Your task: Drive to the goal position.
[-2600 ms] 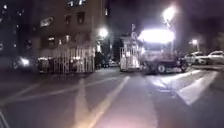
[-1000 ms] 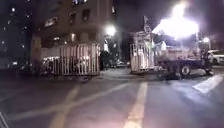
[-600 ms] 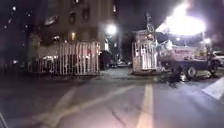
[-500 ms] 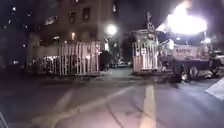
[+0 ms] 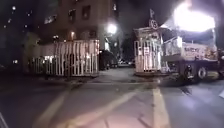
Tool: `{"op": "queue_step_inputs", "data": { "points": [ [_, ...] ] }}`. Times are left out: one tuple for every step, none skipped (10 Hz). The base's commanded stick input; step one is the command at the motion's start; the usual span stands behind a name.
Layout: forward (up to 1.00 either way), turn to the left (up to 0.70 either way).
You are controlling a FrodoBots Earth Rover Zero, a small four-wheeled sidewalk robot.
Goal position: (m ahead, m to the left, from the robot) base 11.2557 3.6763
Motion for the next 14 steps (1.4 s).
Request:
{"op": "queue_step_inputs", "data": {
  "points": [
    [0.70,0.00],
    [0.70,0.00],
    [0.70,0.00],
    [0.70,0.00],
    [0.70,0.00],
    [0.70,0.00],
    [0.70,0.00],
    [0.70,0.00],
    [0.70,0.00],
    [0.70,0.00],
    [0.70,0.00],
    [0.70,0.00],
    [0.70,0.00],
    [0.70,0.00]
  ]
}}
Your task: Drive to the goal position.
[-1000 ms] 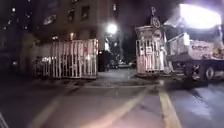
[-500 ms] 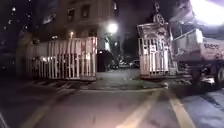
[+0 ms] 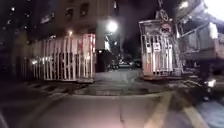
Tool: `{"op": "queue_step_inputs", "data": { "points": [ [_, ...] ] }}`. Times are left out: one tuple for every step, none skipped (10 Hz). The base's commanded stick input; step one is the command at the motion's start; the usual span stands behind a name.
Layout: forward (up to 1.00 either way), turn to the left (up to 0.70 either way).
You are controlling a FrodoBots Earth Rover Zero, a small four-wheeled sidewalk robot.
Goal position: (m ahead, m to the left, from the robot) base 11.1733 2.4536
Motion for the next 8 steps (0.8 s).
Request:
{"op": "queue_step_inputs", "data": {
  "points": [
    [0.70,0.00],
    [0.70,0.00],
    [0.70,0.00],
    [0.70,0.00],
    [0.70,0.00],
    [0.70,0.00],
    [0.70,0.00],
    [0.70,0.00]
  ]
}}
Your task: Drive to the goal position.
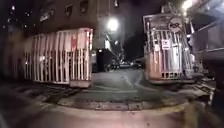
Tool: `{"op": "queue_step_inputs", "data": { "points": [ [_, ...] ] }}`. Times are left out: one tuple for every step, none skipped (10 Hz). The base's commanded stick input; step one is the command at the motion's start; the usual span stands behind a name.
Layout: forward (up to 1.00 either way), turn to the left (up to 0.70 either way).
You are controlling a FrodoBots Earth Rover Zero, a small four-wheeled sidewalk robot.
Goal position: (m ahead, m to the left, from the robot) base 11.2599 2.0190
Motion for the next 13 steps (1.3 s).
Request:
{"op": "queue_step_inputs", "data": {
  "points": [
    [0.70,0.00],
    [0.70,0.00],
    [0.70,0.00],
    [0.70,0.00],
    [0.70,0.00],
    [0.70,0.00],
    [0.70,0.00],
    [0.70,0.00],
    [0.70,0.00],
    [0.70,0.00],
    [0.70,0.00],
    [0.70,0.00],
    [0.70,0.00]
  ]
}}
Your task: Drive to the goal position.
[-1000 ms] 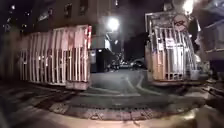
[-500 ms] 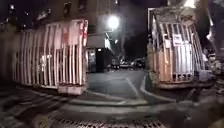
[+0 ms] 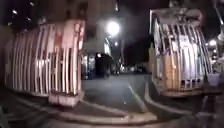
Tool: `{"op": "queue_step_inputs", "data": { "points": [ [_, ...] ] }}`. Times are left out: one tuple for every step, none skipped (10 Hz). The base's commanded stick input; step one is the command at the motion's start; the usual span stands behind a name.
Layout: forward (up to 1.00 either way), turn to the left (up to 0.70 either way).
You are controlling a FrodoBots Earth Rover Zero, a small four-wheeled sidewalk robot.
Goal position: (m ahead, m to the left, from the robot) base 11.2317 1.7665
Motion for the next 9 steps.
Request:
{"op": "queue_step_inputs", "data": {
  "points": [
    [0.70,0.00],
    [0.70,0.00],
    [0.70,0.00],
    [0.70,0.00],
    [0.70,0.00],
    [0.70,0.00],
    [0.70,0.00],
    [0.70,0.00],
    [0.70,0.00]
  ]
}}
